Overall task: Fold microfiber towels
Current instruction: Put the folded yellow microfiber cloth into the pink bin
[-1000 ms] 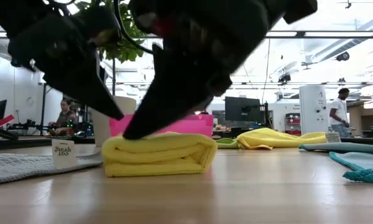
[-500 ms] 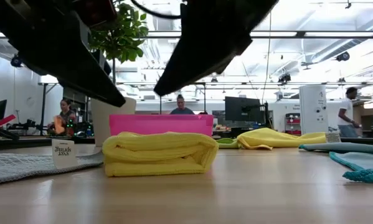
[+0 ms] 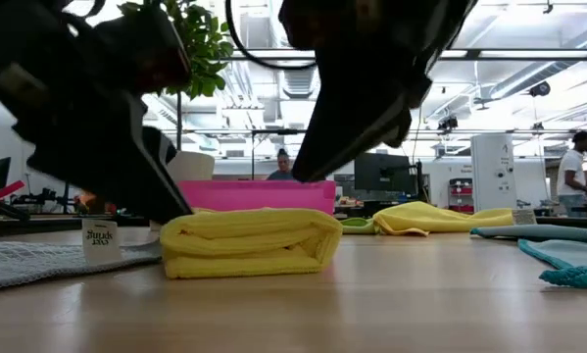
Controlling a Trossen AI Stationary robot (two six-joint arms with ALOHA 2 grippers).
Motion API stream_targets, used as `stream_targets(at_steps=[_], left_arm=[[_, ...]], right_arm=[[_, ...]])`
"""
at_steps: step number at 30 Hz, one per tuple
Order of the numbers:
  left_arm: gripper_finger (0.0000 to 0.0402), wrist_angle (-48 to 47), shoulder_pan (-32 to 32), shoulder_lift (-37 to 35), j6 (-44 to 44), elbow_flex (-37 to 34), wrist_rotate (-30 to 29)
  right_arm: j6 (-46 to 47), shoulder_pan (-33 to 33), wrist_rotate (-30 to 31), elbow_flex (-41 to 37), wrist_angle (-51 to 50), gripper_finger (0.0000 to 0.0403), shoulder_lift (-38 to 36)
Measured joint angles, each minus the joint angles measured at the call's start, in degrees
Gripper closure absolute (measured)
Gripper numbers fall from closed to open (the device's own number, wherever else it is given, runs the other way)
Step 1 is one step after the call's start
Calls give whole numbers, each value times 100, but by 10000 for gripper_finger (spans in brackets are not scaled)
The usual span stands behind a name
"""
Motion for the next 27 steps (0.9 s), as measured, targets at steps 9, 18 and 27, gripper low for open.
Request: stream_targets(at_steps=[9, 18, 27], left_arm=[[301, 24, 0, 212, -19, 9, 15], [301, 18, 0, 220, -21, 9, 15], [301, 11, -2, 222, -26, 7, 15]], right_arm=[[694, -370, -299, -318, 68, 223, 0], [862, -664, -644, -519, 558, 139, 0], [1158, -919, -1242, -1144, 1819, 113, 0]])
